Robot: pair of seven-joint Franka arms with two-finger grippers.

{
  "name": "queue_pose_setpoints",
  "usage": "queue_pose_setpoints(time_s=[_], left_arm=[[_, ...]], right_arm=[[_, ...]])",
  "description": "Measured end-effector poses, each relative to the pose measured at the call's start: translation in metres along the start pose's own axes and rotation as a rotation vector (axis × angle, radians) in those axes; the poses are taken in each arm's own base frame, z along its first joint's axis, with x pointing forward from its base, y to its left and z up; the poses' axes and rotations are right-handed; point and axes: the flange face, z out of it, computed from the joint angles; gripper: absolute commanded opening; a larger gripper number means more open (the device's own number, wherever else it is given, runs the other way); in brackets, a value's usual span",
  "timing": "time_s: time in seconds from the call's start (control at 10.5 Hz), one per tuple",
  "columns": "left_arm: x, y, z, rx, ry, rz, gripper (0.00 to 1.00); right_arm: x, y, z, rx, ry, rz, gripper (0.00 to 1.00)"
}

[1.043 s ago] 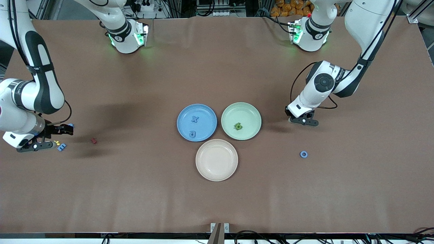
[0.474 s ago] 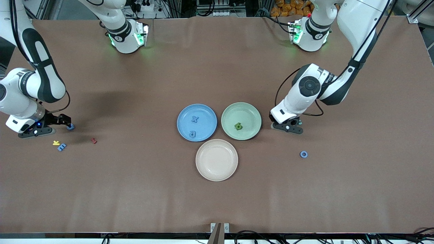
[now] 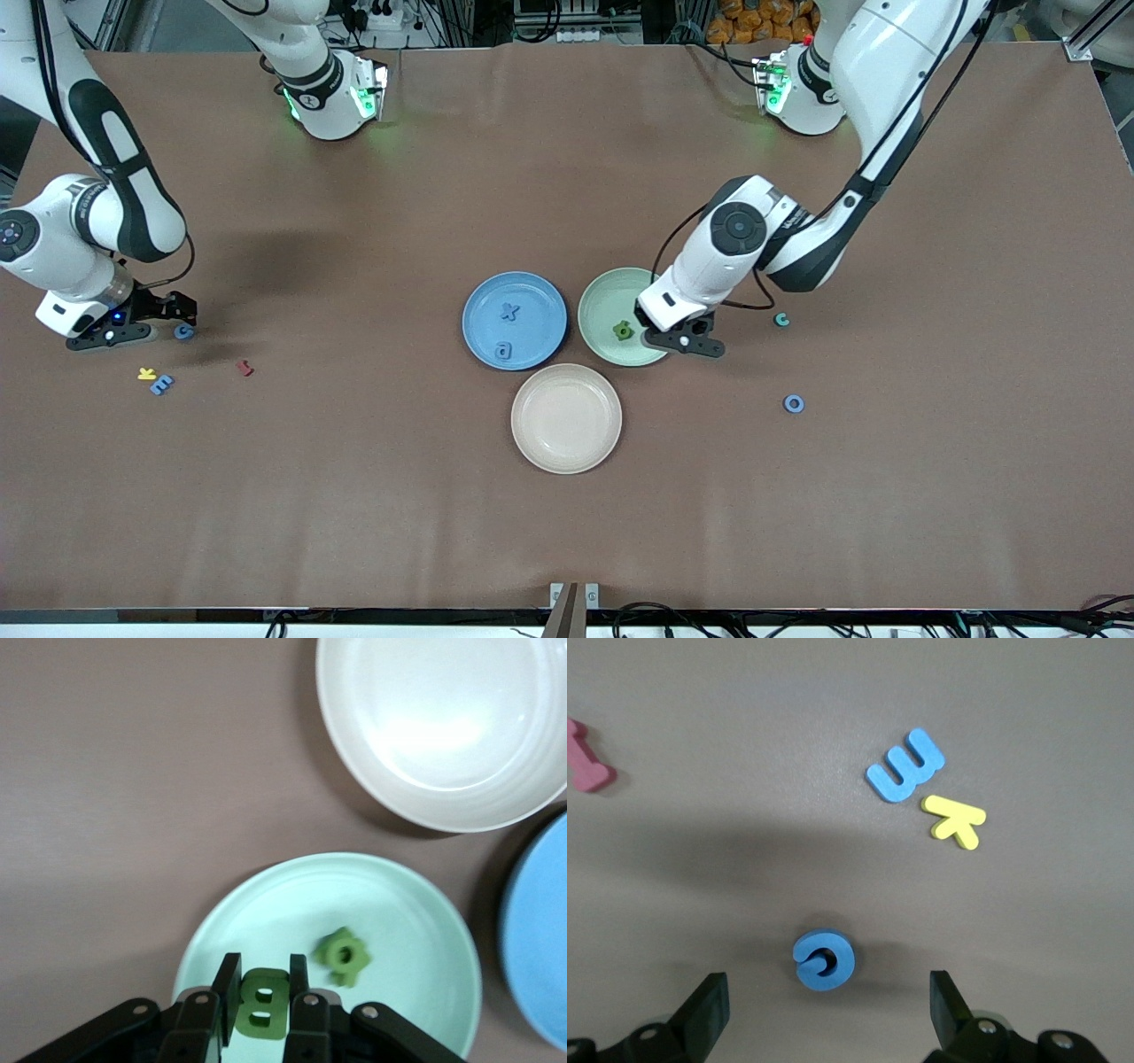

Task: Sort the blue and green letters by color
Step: 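Place the green B on the green plate while the right gripper reaches the c, then carry the blue c to the blue plate while the left gripper reaches the n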

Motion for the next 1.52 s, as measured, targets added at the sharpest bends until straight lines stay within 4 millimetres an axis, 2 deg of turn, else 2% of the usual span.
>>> queue_pose_setpoints(time_s=[0.09, 0.28, 0.38, 0.47, 0.66, 0.76, 0.85, 1.04, 1.23, 1.42, 1.52], left_arm=[[0.002, 0.009, 0.005, -0.01, -0.003, -0.016, 1.0], [0.006, 0.0, 0.007, 0.003, -0.021, -0.043, 1.0], [0.009, -0.009, 0.004, 0.024, -0.042, -0.056, 1.0], [0.011, -0.02, -0.002, 0.056, -0.071, -0.07, 1.0], [0.011, -0.047, -0.029, 0.14, -0.143, -0.046, 1.0], [0.008, -0.057, -0.04, 0.164, -0.156, -0.031, 1.0], [0.002, -0.067, -0.046, 0.182, -0.167, -0.018, 1.0], [-0.015, -0.099, -0.045, 0.208, -0.204, 0.029, 1.0], [-0.033, -0.146, -0.031, 0.196, -0.213, 0.065, 1.0], [-0.064, -0.179, -0.009, 0.165, -0.2, 0.087, 1.0], [-0.076, -0.194, -0.002, 0.158, -0.209, 0.104, 1.0]], right_arm=[[-0.003, 0.0, 0.008, -0.002, 0.006, 0.004, 1.0], [-0.007, -0.001, 0.025, 0.002, 0.004, 0.006, 1.0], [-0.007, -0.002, 0.029, 0.002, 0.005, 0.006, 0.87], [-0.007, -0.003, 0.032, 0.002, 0.006, 0.005, 0.66], [-0.008, -0.005, 0.034, 0.005, 0.003, 0.002, 0.34], [-0.007, -0.006, 0.033, 0.006, 0.006, 0.0, 0.22], [-0.006, -0.006, 0.033, 0.003, 0.01, 0.0, 0.15], [-0.007, -0.004, 0.03, -0.001, 0.015, 0.004, 0.06], [-0.004, -0.005, 0.026, -0.001, 0.025, 0.007, 0.05], [0.016, -0.024, 0.009, 0.099, 0.032, 0.099, 0.05], [0.035, -0.04, -0.009, 0.175, 0.031, 0.142, 0.05]])
